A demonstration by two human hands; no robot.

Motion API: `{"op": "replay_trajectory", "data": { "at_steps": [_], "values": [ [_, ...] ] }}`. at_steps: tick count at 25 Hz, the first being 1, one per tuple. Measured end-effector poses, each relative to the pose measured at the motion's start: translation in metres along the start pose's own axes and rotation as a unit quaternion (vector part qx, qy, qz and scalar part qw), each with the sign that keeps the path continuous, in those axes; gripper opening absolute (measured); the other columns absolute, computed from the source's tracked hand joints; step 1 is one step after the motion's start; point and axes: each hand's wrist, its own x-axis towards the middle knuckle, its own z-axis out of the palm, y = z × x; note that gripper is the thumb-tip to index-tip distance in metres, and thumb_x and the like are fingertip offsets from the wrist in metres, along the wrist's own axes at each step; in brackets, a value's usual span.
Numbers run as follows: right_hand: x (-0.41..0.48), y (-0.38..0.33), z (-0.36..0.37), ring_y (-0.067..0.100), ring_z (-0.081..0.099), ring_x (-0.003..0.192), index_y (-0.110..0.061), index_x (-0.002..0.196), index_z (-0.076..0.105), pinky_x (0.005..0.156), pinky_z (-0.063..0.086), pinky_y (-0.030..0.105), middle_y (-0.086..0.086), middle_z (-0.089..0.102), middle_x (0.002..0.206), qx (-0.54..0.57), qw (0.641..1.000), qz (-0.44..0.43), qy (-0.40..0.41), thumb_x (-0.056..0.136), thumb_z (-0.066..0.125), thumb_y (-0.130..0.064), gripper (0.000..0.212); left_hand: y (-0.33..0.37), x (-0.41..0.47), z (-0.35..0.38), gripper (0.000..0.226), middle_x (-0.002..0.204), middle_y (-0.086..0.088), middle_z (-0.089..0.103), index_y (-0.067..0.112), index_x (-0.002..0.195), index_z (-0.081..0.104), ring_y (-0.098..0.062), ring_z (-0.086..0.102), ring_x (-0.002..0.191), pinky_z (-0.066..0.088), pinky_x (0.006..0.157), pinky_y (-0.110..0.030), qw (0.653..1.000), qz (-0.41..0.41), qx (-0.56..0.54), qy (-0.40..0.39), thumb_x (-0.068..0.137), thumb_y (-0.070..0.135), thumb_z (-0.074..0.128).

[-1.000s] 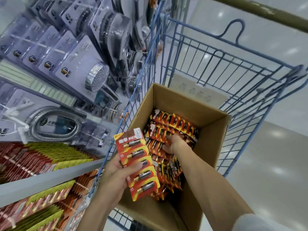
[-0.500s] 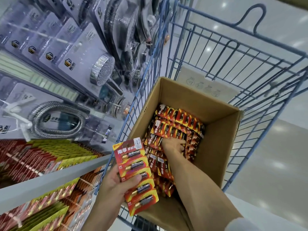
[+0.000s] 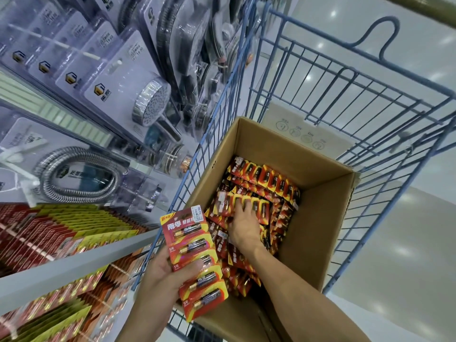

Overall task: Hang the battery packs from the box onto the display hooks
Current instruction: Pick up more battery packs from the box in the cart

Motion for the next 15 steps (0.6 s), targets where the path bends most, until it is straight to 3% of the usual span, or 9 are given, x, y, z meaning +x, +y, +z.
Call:
{"op": "replay_trajectory", "data": {
  "at_steps": [2, 4, 6, 8, 12, 15],
  "values": [
    [-0.002, -0.005, -0.009, 0.034, 0.049, 0.136, -0.016, 0.157, 0.027, 0.105, 0.052, 0.045, 0.014, 0.025, 0.161, -0.042, 0.998, -0.033, 0.015, 0.095, 0.068, -0.016, 0.074, -0.001, -0.001, 0.001, 0.055, 0.098, -0.009, 0.08, 0.016, 0.117, 0.068, -0.028, 0.079, 0.084, 0.059, 0.075, -0.045, 1.0, 0.004, -0.006, 0.009, 0.065, 0.005, 0.081],
    [0.009, -0.005, -0.018, 0.032, 0.049, 0.135, -0.016, 0.157, 0.029, 0.108, 0.05, 0.046, 0.014, 0.028, 0.161, -0.098, 0.994, -0.042, 0.019, 0.095, 0.069, -0.029, 0.074, -0.004, -0.001, 0.001, 0.055, 0.099, -0.01, 0.08, 0.014, 0.118, 0.067, -0.029, 0.079, 0.085, 0.058, 0.075, -0.045, 1.0, 0.003, -0.01, 0.016, 0.065, 0.004, 0.082],
    [0.024, -0.002, -0.033, 0.036, 0.024, 0.153, -0.019, 0.16, 0.026, 0.123, 0.026, 0.053, 0.014, 0.018, 0.167, -0.126, 0.991, -0.03, -0.023, 0.095, 0.067, -0.045, 0.081, -0.008, 0.0, -0.002, 0.055, 0.1, -0.011, 0.08, 0.014, 0.118, 0.068, -0.03, 0.079, 0.086, 0.059, 0.076, -0.045, 1.0, 0.003, -0.014, 0.022, 0.066, 0.005, 0.082],
    [0.037, 0.002, -0.044, 0.035, 0.005, 0.157, -0.022, 0.162, 0.023, 0.126, 0.013, 0.055, 0.009, 0.003, 0.171, -0.073, 0.994, -0.001, -0.084, 0.094, 0.066, -0.049, 0.085, -0.012, -0.001, -0.004, 0.054, 0.1, -0.01, 0.08, 0.014, 0.117, 0.068, -0.029, 0.079, 0.087, 0.059, 0.076, -0.044, 1.0, 0.001, -0.02, 0.024, 0.066, 0.006, 0.082],
    [0.03, 0.012, -0.038, 0.039, 0.023, 0.153, -0.026, 0.162, 0.018, 0.118, 0.038, 0.053, 0.01, 0.007, 0.17, 0.003, 0.993, 0.065, -0.097, 0.087, 0.074, -0.05, 0.097, -0.015, -0.005, -0.007, 0.056, 0.1, -0.011, 0.08, 0.013, 0.116, 0.069, -0.029, 0.079, 0.087, 0.058, 0.077, -0.044, 0.999, 0.0, -0.026, 0.02, 0.062, 0.006, 0.084],
    [0.02, 0.023, -0.029, 0.037, 0.028, 0.152, -0.02, 0.163, 0.016, 0.12, 0.034, 0.052, 0.013, 0.025, 0.167, 0.051, 0.99, 0.11, -0.071, 0.082, 0.076, -0.054, 0.106, -0.016, -0.007, -0.011, 0.065, 0.102, -0.012, 0.08, 0.012, 0.118, 0.069, -0.031, 0.078, 0.09, 0.058, 0.08, -0.046, 1.0, -0.002, -0.021, 0.001, 0.058, 0.004, 0.093]
  ]
}}
